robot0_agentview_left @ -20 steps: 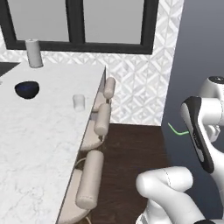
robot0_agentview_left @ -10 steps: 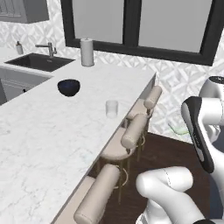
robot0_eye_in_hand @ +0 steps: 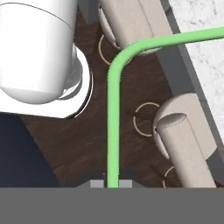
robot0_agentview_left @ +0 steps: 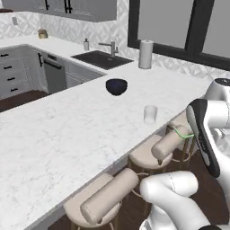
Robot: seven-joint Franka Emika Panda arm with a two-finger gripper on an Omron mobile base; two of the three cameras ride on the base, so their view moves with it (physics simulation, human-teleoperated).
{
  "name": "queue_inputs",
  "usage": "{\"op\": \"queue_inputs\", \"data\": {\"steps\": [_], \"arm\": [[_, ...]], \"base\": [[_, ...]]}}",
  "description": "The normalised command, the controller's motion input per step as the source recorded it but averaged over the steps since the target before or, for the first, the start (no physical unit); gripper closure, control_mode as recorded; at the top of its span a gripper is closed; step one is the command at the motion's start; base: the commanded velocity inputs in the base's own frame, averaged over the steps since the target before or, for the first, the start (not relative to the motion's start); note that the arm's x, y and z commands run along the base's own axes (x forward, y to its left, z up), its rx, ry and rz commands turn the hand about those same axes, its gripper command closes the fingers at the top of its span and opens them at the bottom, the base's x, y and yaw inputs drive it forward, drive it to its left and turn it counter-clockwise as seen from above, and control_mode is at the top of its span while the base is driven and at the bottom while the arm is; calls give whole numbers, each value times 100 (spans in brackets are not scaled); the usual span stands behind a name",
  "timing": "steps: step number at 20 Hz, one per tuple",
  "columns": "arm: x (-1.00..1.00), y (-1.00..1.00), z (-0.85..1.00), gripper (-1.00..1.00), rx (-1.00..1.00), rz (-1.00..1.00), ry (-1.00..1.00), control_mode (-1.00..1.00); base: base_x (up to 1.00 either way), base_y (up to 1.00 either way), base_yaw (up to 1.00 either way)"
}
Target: Take a straw from the drawer in front and place it inside the glass cup on the dining counter.
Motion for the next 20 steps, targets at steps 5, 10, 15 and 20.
{"op": "queue_inputs", "data": {"steps": [5,10,15,20], "arm": [[0,0,0,100,0,0,0,100],[0,0,0,100,0,0,0,100],[0,0,0,100,0,0,0,100],[0,0,0,100,0,0,0,100]], "base": [[11,-42,54],[8,-80,42],[3,-80,41],[17,-62,43]]}}
